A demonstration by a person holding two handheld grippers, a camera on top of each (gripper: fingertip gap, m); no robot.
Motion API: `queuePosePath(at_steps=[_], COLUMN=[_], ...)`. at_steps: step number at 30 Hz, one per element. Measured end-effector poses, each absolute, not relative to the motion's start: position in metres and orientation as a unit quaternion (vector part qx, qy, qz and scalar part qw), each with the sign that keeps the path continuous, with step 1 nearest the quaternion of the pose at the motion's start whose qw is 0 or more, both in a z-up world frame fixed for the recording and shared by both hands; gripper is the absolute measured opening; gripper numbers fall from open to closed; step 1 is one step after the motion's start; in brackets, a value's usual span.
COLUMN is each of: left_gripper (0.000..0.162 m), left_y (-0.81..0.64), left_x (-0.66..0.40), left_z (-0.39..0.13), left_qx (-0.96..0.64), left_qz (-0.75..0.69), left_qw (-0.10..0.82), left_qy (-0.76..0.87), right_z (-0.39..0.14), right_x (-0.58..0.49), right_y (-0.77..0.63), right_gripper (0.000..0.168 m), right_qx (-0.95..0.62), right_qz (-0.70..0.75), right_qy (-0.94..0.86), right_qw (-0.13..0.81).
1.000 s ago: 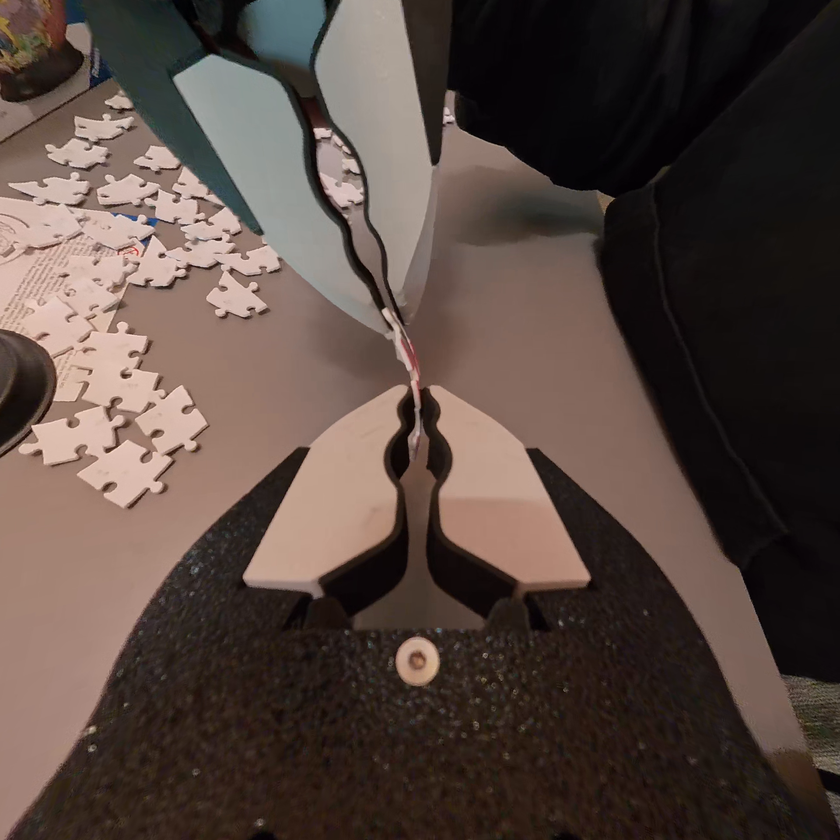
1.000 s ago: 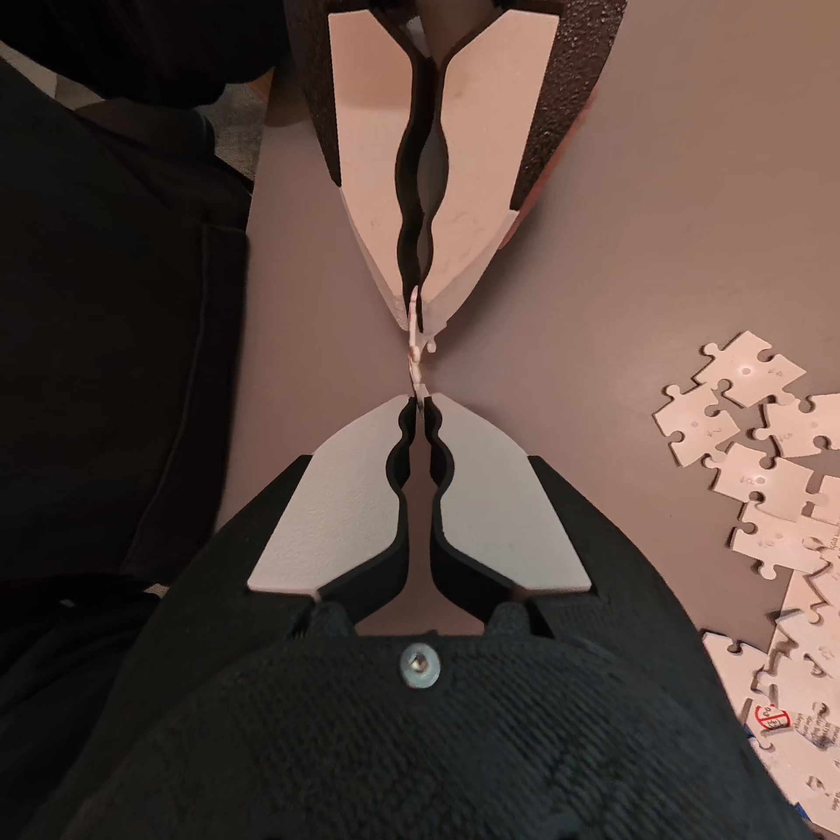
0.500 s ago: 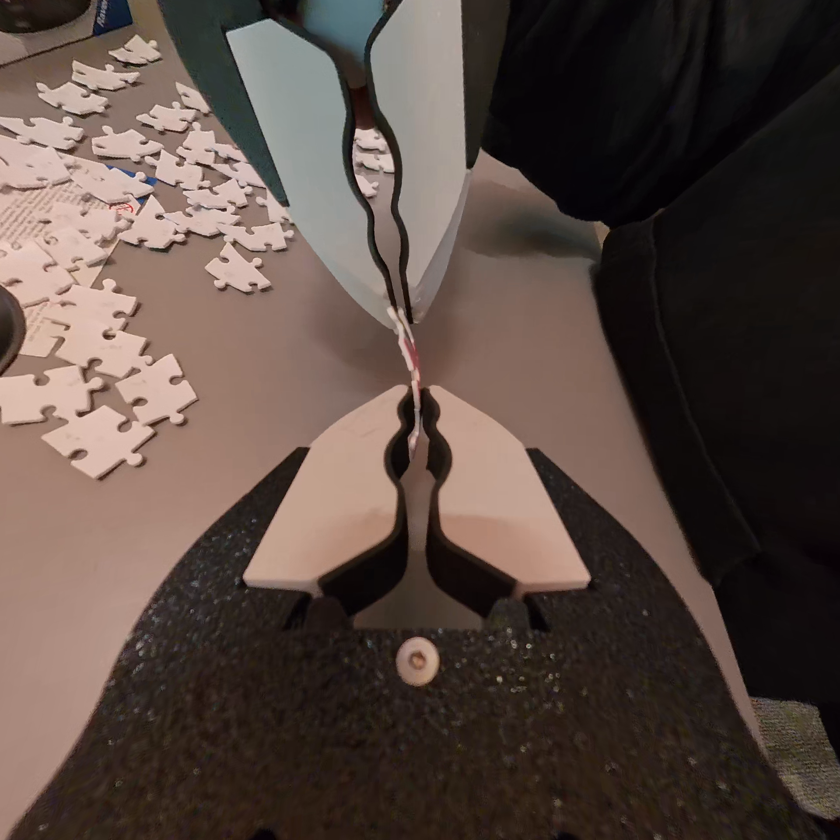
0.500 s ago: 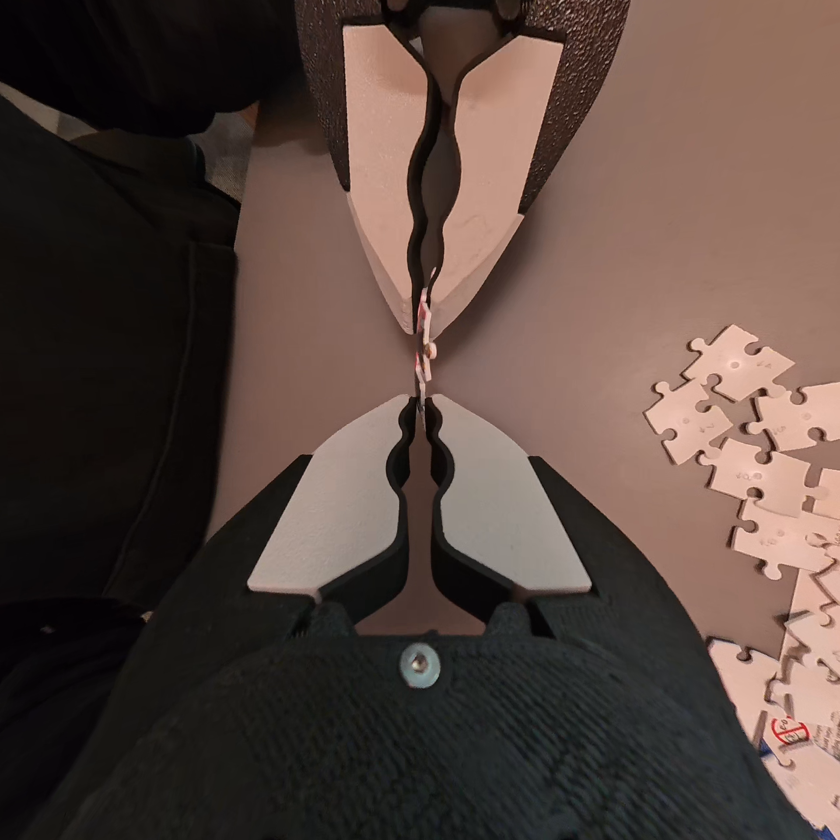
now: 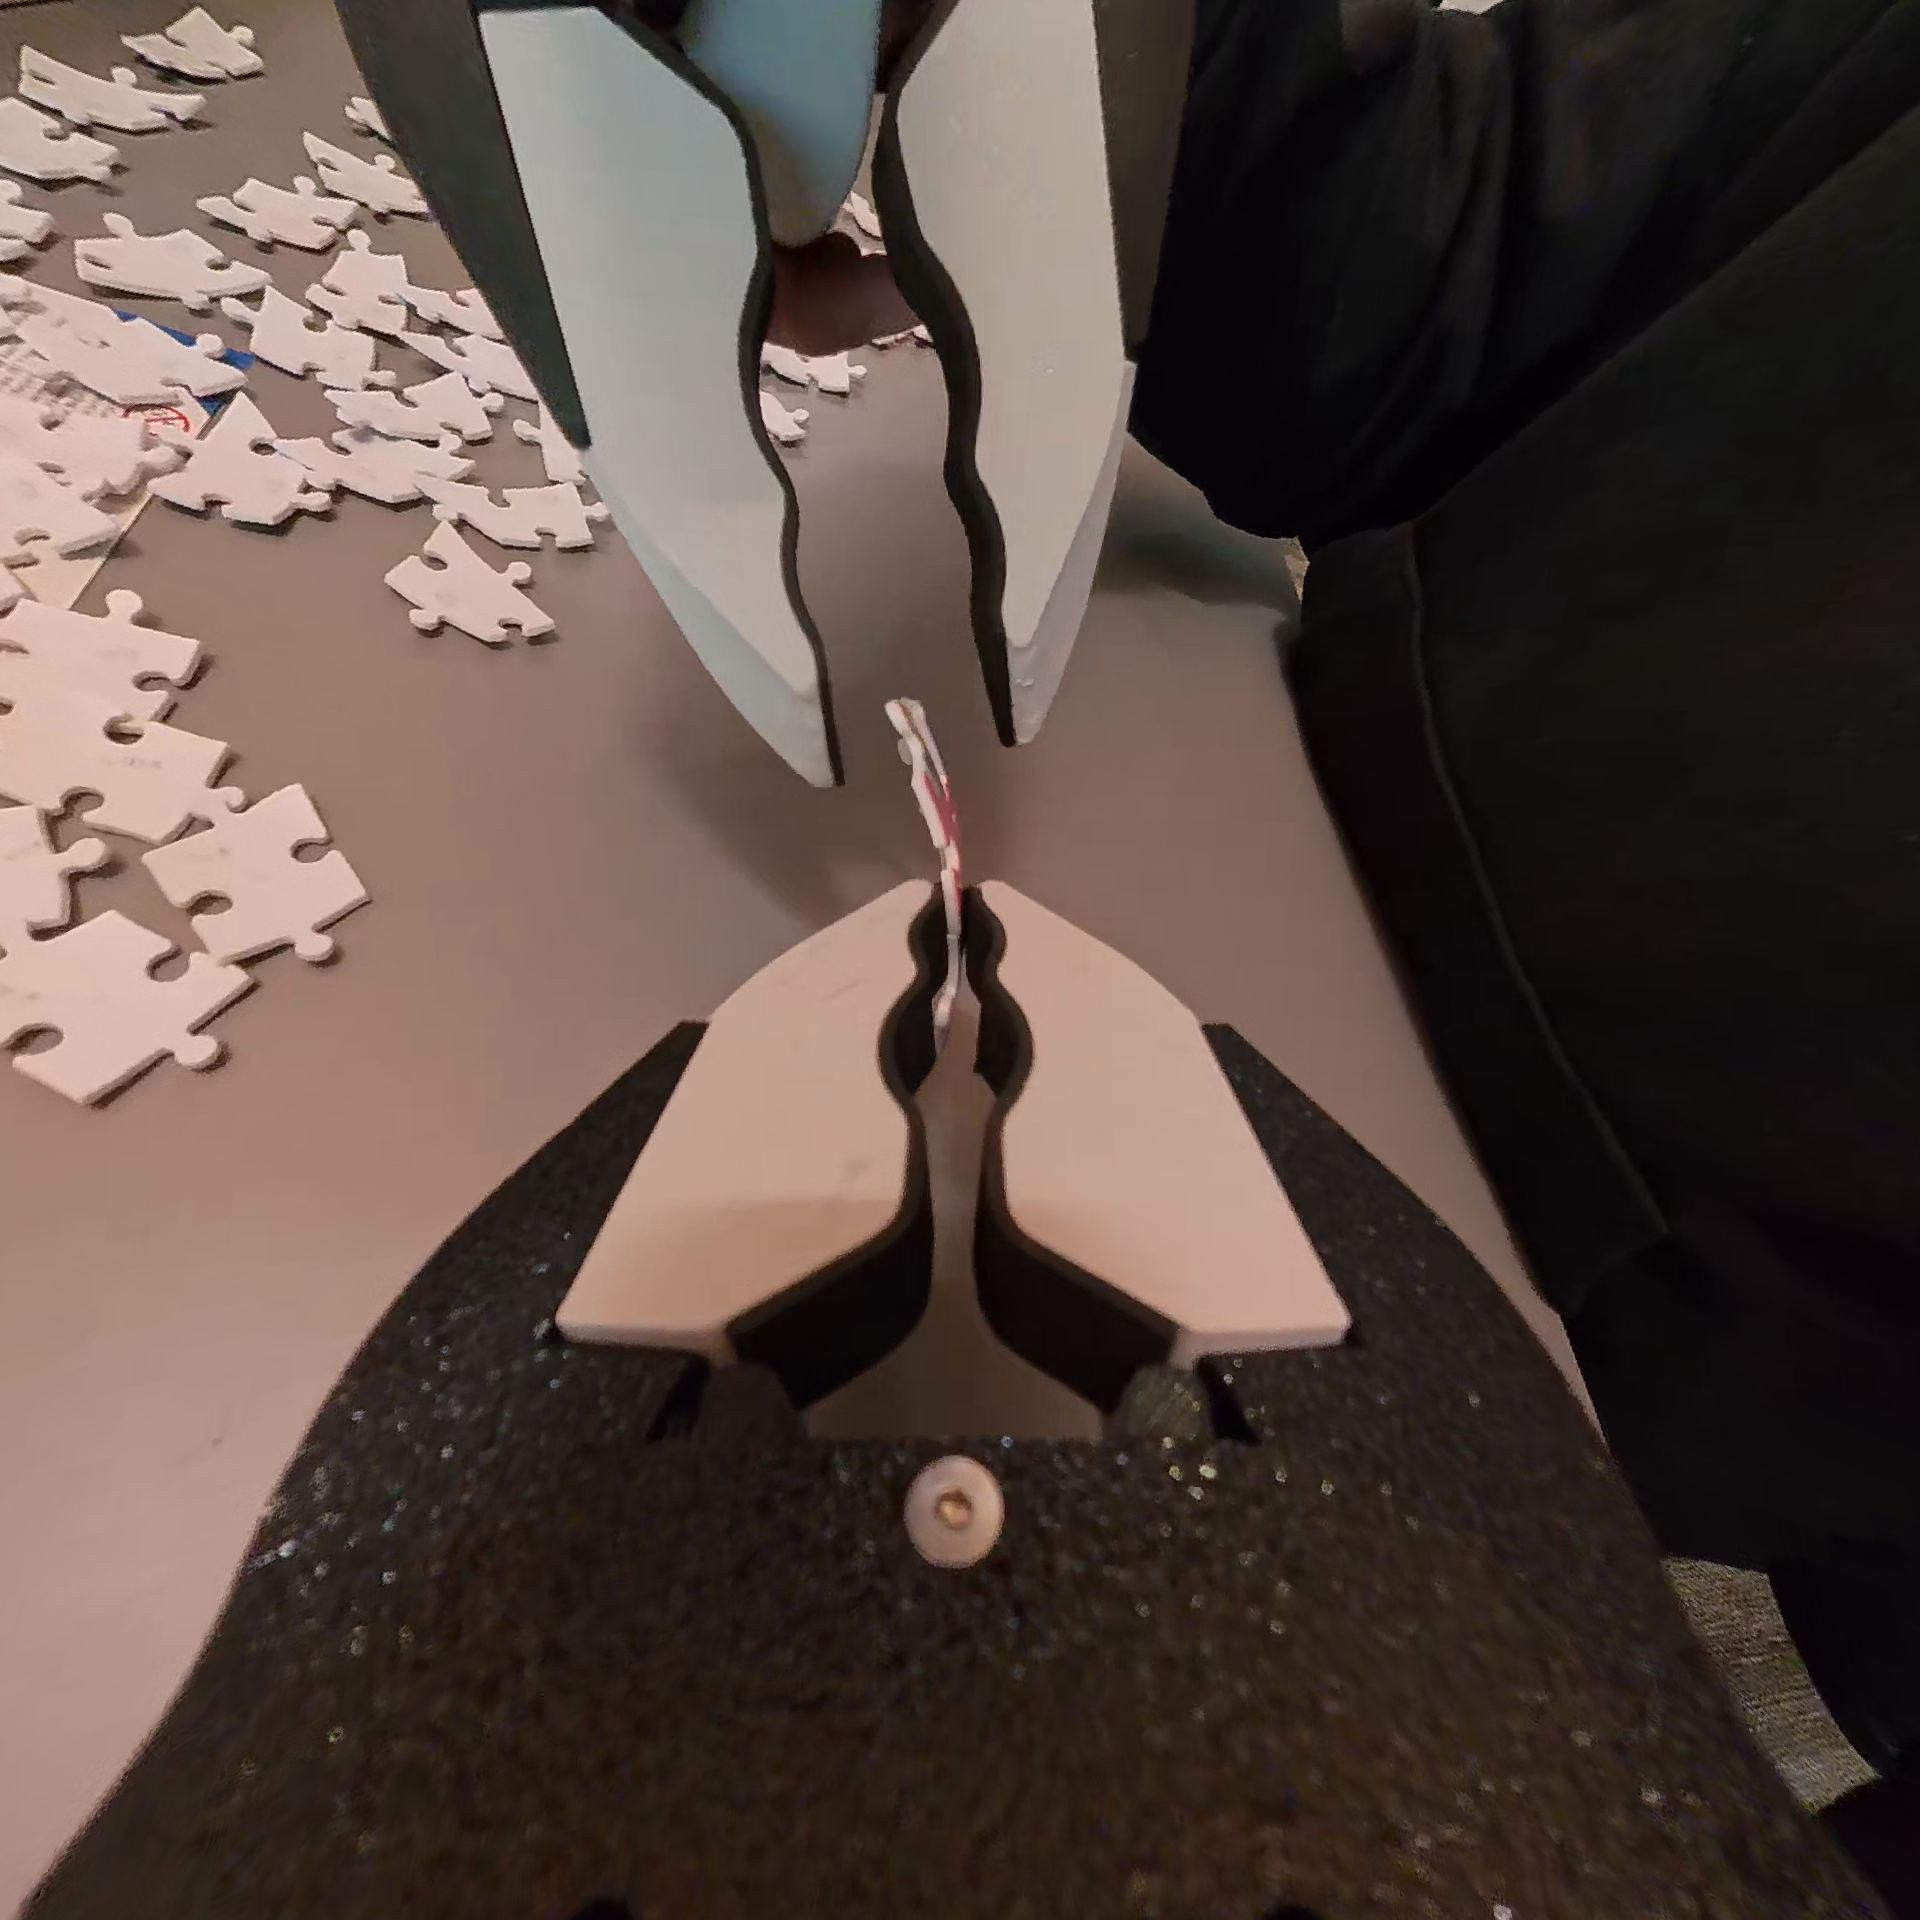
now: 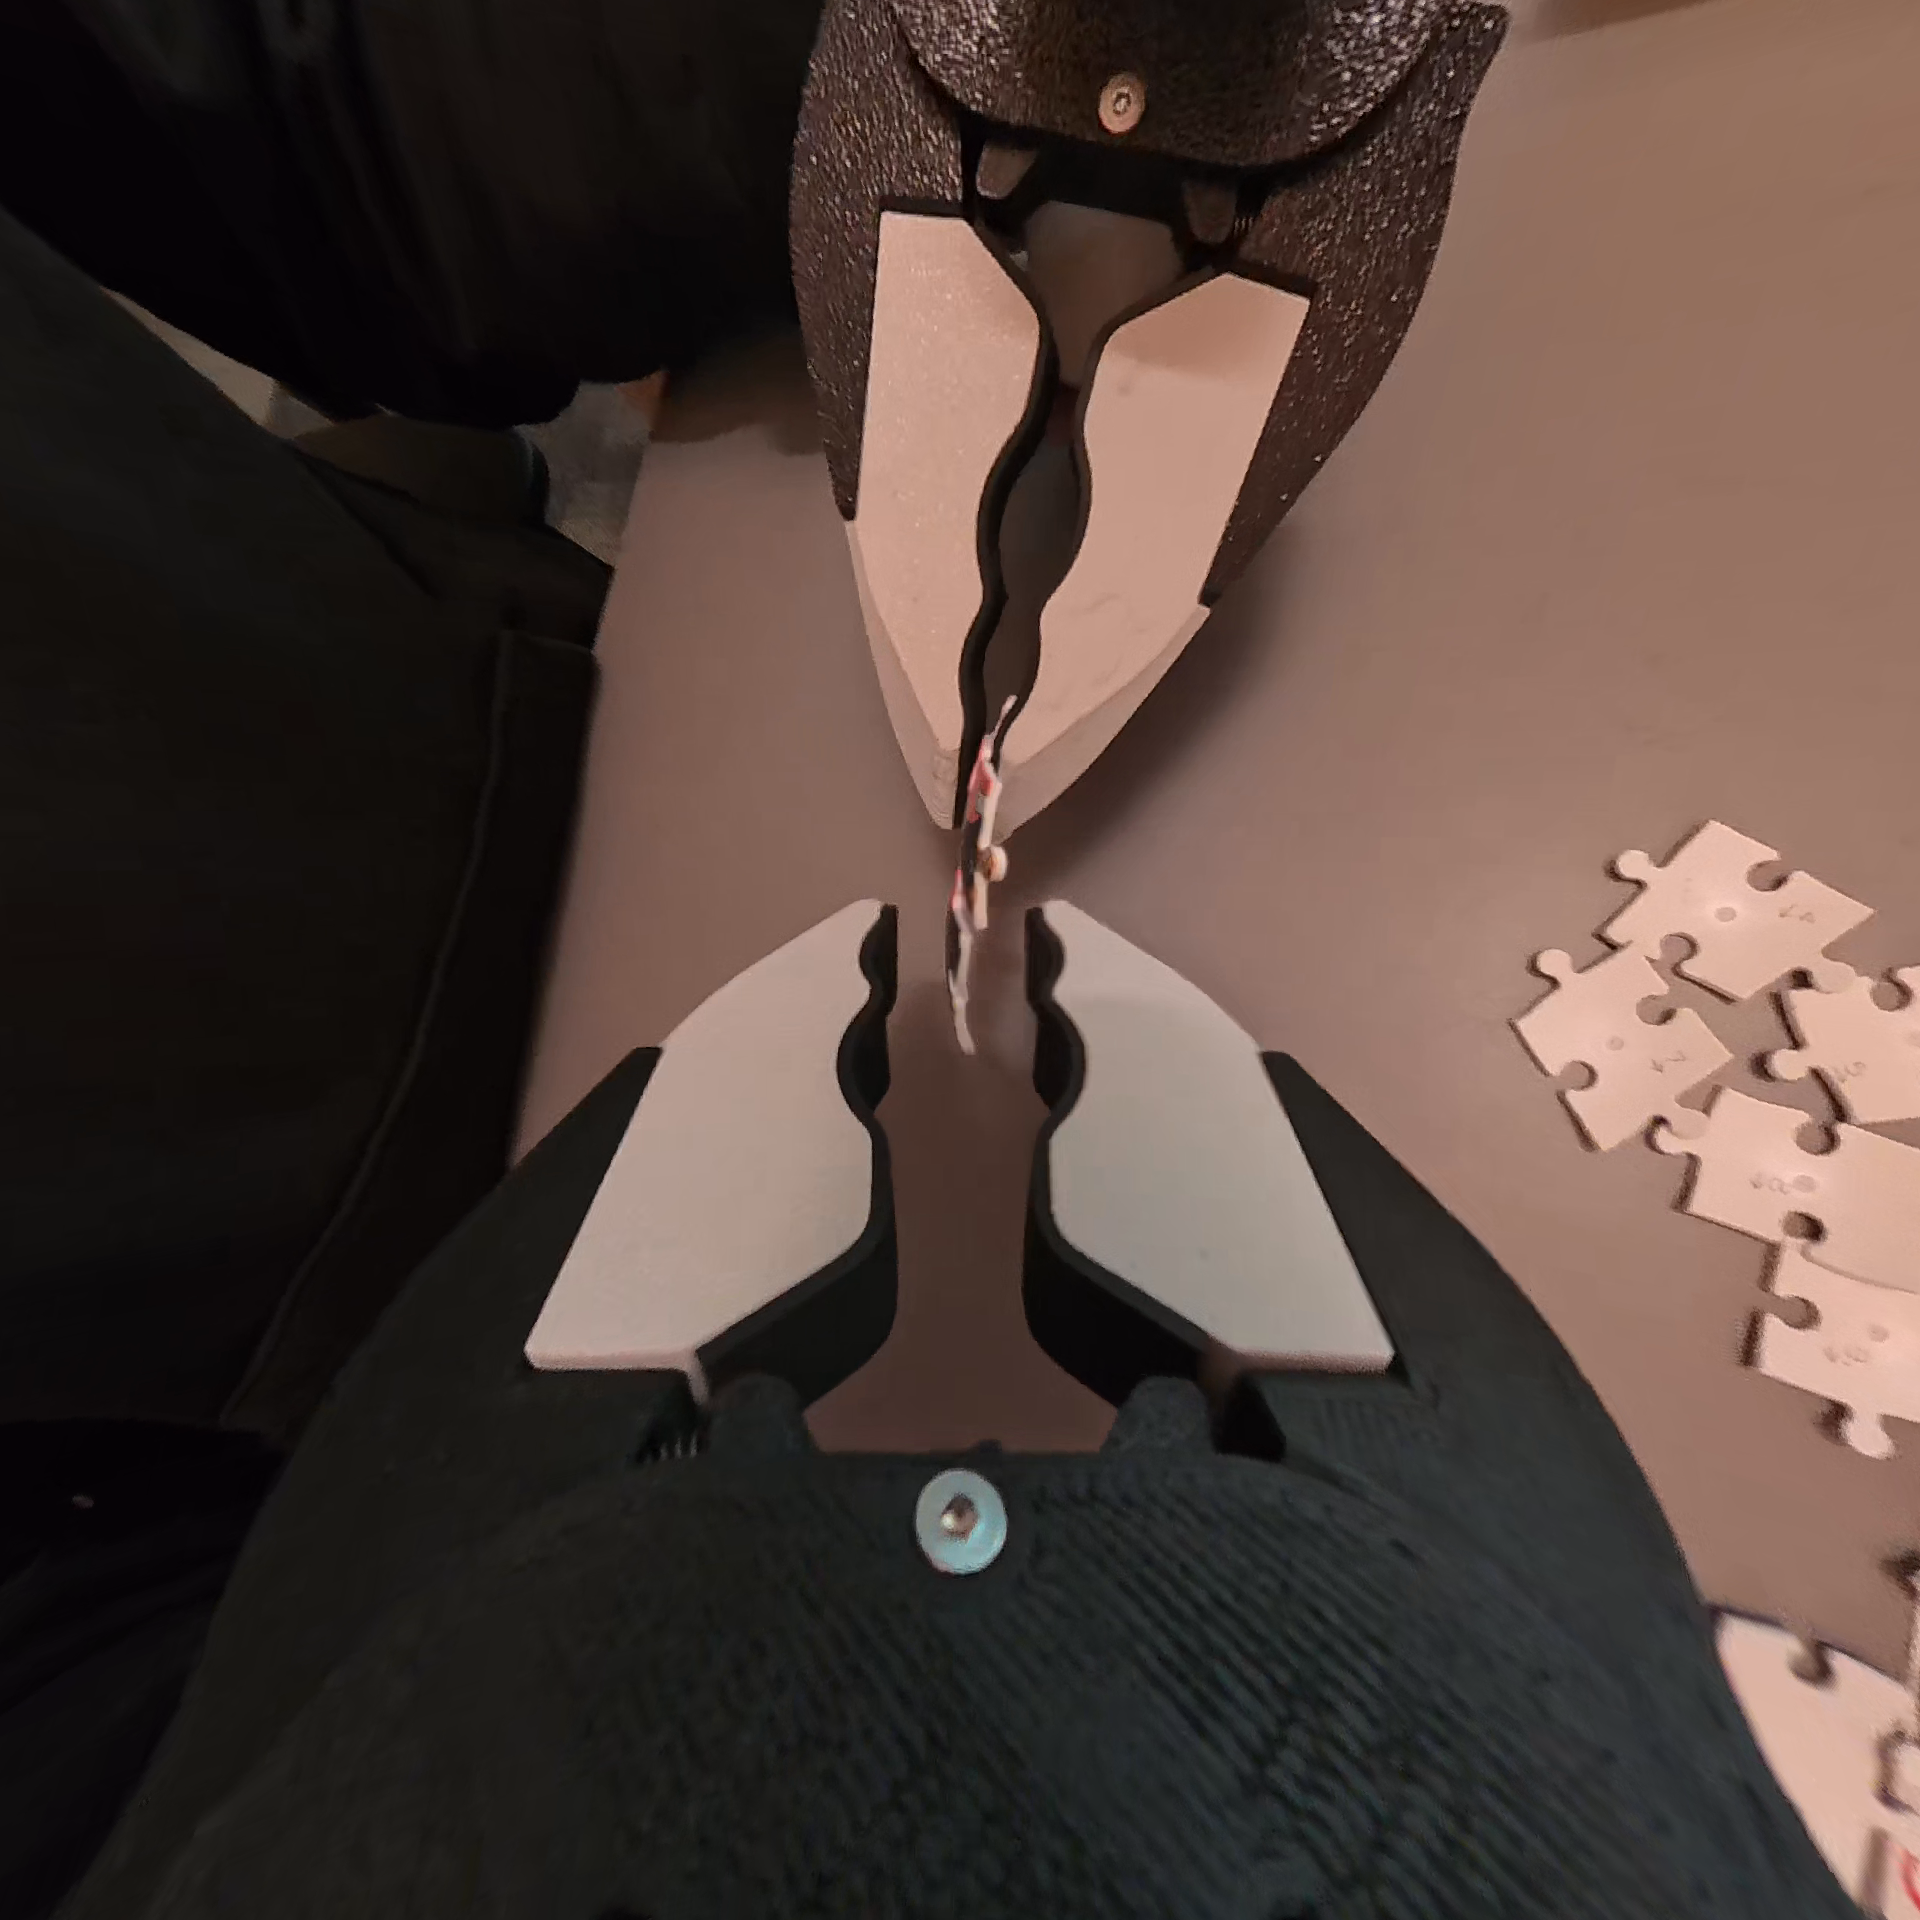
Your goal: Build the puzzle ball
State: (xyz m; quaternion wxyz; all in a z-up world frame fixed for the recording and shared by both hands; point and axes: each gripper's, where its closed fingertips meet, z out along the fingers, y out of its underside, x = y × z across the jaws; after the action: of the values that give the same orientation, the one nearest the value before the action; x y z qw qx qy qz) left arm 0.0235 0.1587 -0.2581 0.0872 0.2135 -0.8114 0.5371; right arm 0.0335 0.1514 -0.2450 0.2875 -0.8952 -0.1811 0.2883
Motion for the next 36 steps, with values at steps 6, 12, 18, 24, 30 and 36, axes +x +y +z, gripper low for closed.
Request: queuePosePath(at_steps=[6,12,18,24,30,36], left_gripper=[0.001,0.002,0.002,0.002,0.002,0.002], left_y=[0.156,0.152,0.15,0.151,0.151,0.159], left_x=[0.021,0.02,0.02,0.019,0.018,0.023], left_z=[-0.254,-0.251,-0.251,-0.25,-0.243,-0.229], left_qx=[0.202,0.194,0.19,0.191,0.193,0.211], left_qz=[0.538,0.539,0.54,0.543,0.569,0.618], left_qw=[0.093,0.1,0.1,0.107,0.122,0.126], left_qy=[-0.813,-0.814,-0.814,-0.811,-0.79,-0.747], right_z=[-0.243,-0.242,-0.244,-0.243,-0.234,-0.212], right_x=[0.027,0.022,0.021,0.021,0.017,0.043], right_y=[0.151,0.15,0.149,0.15,0.145,0.145], right_gripper=[0.015,0.01,0.004,0.003,0.045,0.04], right_qx=[-0.886,-0.881,-0.882,-0.884,-0.868,-0.854], right_qz=[0.315,0.327,0.327,0.328,0.357,0.342], right_qy=[-0.176,-0.179,-0.178,-0.172,-0.174,-0.134], right_qw=[0.291,0.293,0.289,0.286,0.298,0.368])
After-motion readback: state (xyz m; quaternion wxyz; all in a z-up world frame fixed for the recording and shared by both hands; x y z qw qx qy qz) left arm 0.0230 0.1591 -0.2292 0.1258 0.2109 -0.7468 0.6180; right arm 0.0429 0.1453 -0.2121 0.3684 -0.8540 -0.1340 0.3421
